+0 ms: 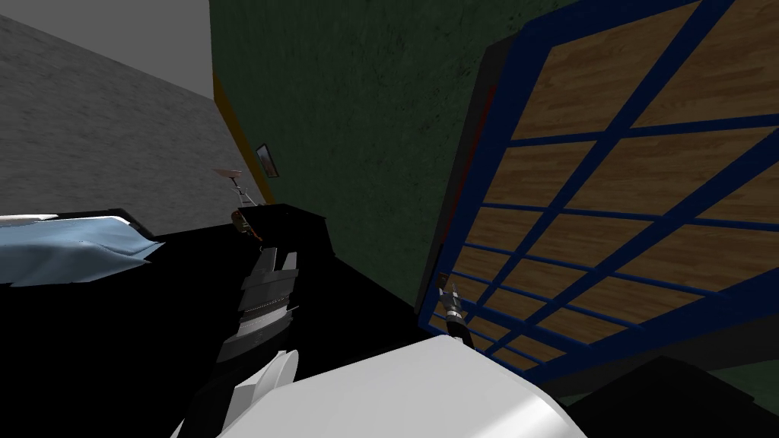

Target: Pull the door open

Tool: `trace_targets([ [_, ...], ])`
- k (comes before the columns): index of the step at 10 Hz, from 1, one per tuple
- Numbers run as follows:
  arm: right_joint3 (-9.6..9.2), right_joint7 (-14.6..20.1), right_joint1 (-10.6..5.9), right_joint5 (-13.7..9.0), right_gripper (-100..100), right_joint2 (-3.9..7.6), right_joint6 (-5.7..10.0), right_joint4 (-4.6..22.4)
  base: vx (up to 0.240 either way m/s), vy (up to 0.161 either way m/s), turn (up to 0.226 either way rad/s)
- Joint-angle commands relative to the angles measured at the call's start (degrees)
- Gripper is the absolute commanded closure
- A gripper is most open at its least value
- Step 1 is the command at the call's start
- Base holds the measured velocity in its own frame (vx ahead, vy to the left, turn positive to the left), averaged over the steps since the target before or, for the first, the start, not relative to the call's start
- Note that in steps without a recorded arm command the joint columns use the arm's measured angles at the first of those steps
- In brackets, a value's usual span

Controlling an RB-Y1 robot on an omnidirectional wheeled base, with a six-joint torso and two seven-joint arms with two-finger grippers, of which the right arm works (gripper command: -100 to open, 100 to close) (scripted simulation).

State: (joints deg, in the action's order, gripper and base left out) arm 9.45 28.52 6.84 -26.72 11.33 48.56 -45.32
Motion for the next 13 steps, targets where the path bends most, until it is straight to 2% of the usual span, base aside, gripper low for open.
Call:
trace_targets([
  [1,-0.22,1.6,-0.15,-0.4,-100,-0.01,0.11,0.1,-0.040,0.008,0.010],
  [2,-0.67,4.0,-0.27,-1.2,-100,-0.06,0.17,0.1,-0.044,0.008,0.018],
  [5,-1.58,8.4,-0.50,-2.9,-100,-0.16,0.31,-0.1,-0.052,0.008,0.020],
  [6,-1.58,8.6,-0.50,-2.9,-100,-0.16,0.31,-0.1,-0.033,0.006,0.011],
  [10,-2.97,15.4,-0.85,-5.4,-100,-0.32,0.53,-0.3,-0.047,0.009,0.020],
  [11,-2.97,15.7,-0.85,-5.4,-100,-0.32,0.53,-0.3,-0.038,0.006,0.011],
  [13,-3.88,19.5,-1.08,-7.1,-100,-0.42,0.67,-0.4,-0.052,0.008,0.028],
])
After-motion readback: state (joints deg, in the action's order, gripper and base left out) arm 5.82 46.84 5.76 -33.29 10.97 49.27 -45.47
